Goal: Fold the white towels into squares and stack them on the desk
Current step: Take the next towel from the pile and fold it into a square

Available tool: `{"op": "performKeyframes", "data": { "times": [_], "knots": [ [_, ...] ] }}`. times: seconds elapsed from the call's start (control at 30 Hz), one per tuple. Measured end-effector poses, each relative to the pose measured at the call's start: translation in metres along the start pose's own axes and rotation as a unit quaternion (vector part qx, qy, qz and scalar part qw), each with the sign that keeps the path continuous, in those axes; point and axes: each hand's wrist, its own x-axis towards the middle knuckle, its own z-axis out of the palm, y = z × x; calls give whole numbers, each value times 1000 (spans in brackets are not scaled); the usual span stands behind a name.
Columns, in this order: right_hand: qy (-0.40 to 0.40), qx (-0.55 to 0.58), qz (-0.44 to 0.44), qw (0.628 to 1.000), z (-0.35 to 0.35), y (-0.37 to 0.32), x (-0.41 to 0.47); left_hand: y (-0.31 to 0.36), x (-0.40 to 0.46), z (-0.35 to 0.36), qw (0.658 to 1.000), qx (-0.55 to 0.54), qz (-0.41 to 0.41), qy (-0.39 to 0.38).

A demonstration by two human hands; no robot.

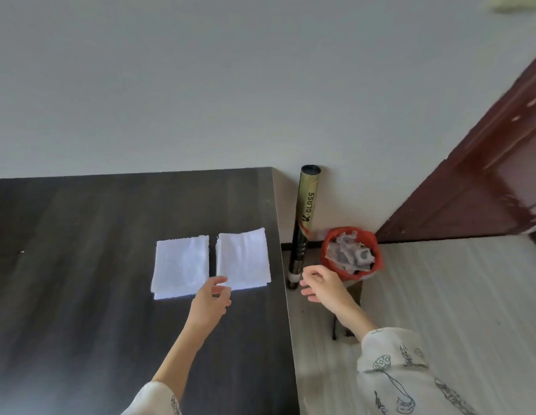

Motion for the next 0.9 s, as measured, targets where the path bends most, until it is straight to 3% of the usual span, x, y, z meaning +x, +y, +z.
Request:
{"op": "performKeyframes", "data": {
  "times": [0.23, 0.33, 0.67, 0.9],
  "knots": [
    [141, 159, 27, 977, -56, 107, -147, 3, -89, 82, 982, 42, 77, -167],
    [196, 171, 51, 964, -94, 152, -211, 16, -140, 132, 961, 65, 114, -245],
    [377, 283, 33, 881, -261, 334, -412, 106, -301, 368, 890, 141, 242, -360],
    [517, 295, 48, 802, -359, 456, -583, 147, -493, 541, 786, 160, 336, -494]
  ]
}}
